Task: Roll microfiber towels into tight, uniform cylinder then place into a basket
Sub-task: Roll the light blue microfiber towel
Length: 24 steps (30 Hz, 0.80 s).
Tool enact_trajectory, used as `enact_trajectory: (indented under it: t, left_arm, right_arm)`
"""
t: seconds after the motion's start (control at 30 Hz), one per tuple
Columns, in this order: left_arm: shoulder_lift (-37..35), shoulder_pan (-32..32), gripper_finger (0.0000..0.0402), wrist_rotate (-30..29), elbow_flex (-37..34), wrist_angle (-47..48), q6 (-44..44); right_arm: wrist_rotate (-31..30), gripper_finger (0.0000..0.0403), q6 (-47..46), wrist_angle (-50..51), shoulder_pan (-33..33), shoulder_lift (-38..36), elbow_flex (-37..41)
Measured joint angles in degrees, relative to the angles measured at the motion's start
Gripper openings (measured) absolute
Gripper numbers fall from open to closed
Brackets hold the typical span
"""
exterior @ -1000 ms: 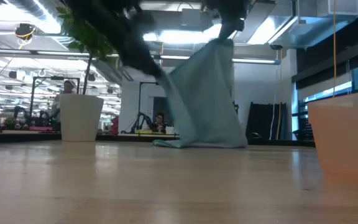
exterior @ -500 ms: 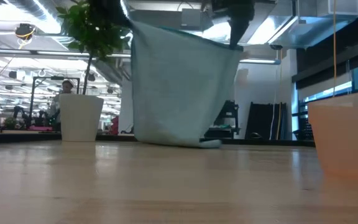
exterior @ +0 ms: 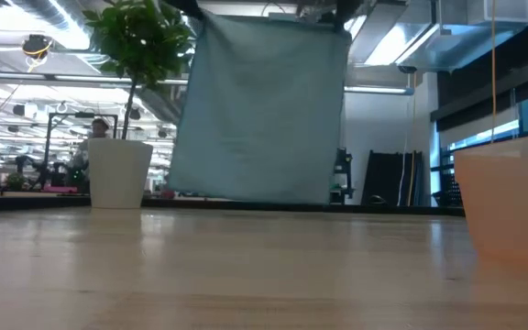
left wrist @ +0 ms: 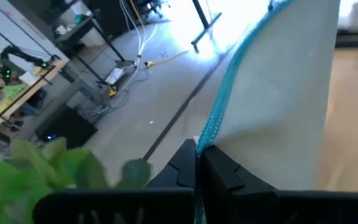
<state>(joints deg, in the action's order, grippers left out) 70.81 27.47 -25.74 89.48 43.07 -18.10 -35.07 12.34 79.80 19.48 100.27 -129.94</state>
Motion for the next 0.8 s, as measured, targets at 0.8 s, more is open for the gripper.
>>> enact_trajectory:
  t: [0.8]
  left_arm:
    - [9.2,-1.6,0.0000,10.9,11.8,26.4,2.2]
  right_arm:
    - [6.7,0.0009,-4.8,9.6,-2.0,0.1,-1.9]
